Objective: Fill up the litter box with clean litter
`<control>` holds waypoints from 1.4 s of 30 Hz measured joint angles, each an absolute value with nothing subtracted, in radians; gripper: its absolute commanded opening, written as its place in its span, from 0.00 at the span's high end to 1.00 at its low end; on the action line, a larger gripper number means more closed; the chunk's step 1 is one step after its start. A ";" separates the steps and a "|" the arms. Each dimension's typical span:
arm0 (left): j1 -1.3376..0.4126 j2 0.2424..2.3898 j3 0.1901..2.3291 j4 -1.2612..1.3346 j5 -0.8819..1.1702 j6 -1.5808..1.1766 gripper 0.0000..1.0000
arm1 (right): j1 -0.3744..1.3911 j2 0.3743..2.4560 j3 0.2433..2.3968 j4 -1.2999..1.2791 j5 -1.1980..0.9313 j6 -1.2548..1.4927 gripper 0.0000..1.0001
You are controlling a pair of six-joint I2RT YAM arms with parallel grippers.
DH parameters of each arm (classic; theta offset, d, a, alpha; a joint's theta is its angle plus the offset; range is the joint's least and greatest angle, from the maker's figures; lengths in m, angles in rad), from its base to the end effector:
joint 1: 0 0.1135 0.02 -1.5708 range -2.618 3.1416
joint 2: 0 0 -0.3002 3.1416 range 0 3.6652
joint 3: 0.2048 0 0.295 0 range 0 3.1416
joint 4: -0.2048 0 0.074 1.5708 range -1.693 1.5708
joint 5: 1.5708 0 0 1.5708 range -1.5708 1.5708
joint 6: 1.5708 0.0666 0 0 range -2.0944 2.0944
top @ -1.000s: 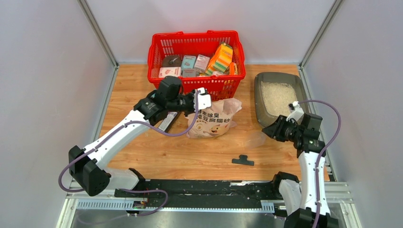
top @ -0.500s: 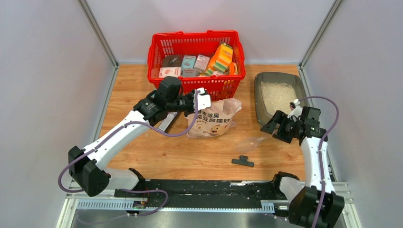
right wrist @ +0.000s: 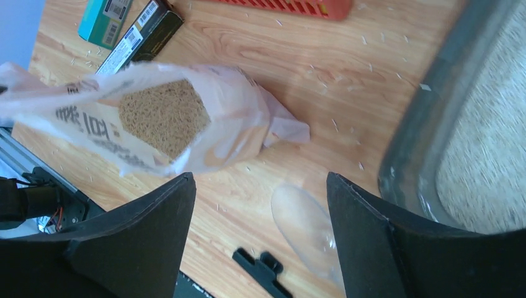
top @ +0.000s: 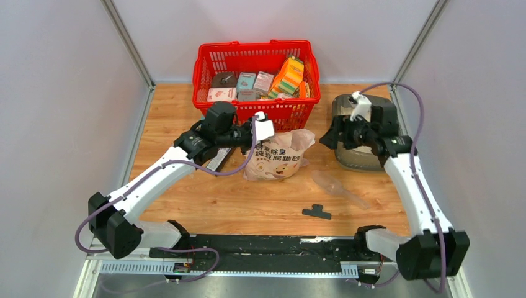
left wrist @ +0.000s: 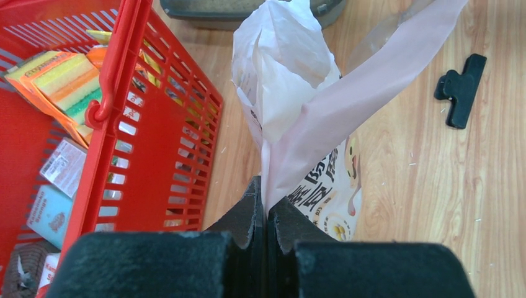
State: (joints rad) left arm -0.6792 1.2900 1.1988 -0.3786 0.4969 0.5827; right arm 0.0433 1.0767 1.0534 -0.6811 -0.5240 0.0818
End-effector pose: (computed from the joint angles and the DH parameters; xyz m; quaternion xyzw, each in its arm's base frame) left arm 0.2509 -0.2434 0.3754 0.5912 0.5912 -0.2338 0.4964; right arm 0.2664 0.0449 0.3458 -0.0918 0.8786 0.2600 0.3900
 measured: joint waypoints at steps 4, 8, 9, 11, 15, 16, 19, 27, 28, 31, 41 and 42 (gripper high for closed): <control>-0.679 1.284 1.195 -0.377 0.494 0.560 1.00 | 0.141 1.227 1.119 -0.609 -0.487 0.100 0.29; -0.680 1.269 1.182 -0.374 0.488 0.550 1.00 | 0.225 1.330 1.183 -0.599 -0.443 0.104 0.38; -0.680 1.265 1.180 -0.377 0.487 0.550 1.00 | 0.250 1.351 1.201 -0.601 -0.433 0.104 0.41; -0.680 1.258 1.177 -0.381 0.484 0.551 1.00 | 0.295 1.383 1.229 -0.605 -0.416 0.108 0.42; -0.680 1.239 1.170 -0.395 0.469 0.560 1.00 | 0.347 1.420 1.254 -0.628 -0.408 0.136 0.54; -0.680 1.234 1.169 -0.401 0.465 0.564 1.00 | 0.349 1.427 1.259 -0.637 -0.406 0.143 0.62; -0.680 1.214 1.166 -0.427 0.448 0.581 1.00 | 0.355 1.453 1.282 -0.659 -0.392 0.164 0.78; -0.679 1.164 1.165 -0.507 0.408 0.617 1.00 | 0.422 1.482 1.333 -0.685 -0.387 0.160 1.00; -0.678 1.154 1.164 -0.517 0.406 0.620 1.00 | 0.432 1.485 1.336 -0.684 -0.391 0.160 1.00; -0.678 1.120 1.155 -0.555 0.397 0.632 1.00 | 0.463 1.493 1.342 -0.683 -0.405 0.157 0.71; -0.677 1.088 1.140 -0.582 0.383 0.653 1.00 | 0.346 1.405 1.318 -0.636 -0.584 0.031 0.22; -0.677 1.089 1.140 -0.581 0.383 0.653 1.00 | 0.324 1.377 1.300 -0.620 -0.610 0.001 0.20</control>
State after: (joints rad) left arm -0.6773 1.0885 1.1404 -0.5812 0.3828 0.6529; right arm 0.3237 1.3773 1.2999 -0.6201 -0.6098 0.0006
